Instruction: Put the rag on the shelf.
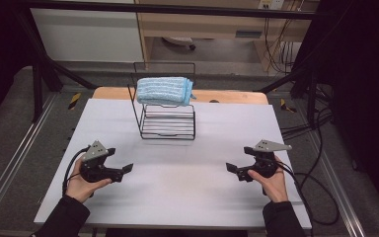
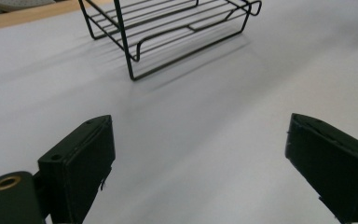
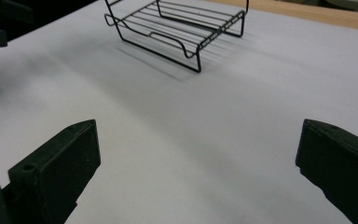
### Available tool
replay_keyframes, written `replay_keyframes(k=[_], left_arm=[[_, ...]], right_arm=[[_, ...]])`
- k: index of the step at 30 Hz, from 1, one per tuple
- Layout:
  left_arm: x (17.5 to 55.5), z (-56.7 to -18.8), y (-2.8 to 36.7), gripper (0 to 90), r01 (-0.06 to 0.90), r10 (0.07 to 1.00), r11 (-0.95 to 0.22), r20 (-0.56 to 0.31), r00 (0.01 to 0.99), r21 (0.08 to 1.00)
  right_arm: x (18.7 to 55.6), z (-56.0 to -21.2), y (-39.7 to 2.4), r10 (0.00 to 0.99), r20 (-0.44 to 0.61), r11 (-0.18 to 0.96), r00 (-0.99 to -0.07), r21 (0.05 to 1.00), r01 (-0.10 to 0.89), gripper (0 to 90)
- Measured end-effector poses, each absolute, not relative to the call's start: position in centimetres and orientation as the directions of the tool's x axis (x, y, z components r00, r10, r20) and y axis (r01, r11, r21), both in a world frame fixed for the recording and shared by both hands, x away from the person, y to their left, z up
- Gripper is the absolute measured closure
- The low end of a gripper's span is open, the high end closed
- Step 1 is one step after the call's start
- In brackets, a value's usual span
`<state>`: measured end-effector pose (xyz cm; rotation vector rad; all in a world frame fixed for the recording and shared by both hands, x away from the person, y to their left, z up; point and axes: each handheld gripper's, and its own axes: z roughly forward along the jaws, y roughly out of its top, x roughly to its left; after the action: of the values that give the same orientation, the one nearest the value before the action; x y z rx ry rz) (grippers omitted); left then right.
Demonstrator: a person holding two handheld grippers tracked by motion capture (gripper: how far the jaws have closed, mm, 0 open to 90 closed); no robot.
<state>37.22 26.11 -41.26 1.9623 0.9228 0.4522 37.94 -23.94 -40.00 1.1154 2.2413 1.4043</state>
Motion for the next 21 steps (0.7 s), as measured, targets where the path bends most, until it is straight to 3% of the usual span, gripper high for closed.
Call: replay_keyframes(k=[12,21], left_arm=[[36.5,-43.9,26.8,8.5,0.444,0.745,-0.377,-0.019,0.666,0.813],[36.1,-44.7,27.0,8.5,0.448,0.741,-0.384,-0.02,0.671,0.807]], right_arm=[[36.3,-43.6,-26.5,0.745,0.169,0.254,-0.645,0.822,0.509,0.5],[35.9,-44.2,-27.2,0.754,0.172,0.247,-0.634,0.821,0.515,0.6]])
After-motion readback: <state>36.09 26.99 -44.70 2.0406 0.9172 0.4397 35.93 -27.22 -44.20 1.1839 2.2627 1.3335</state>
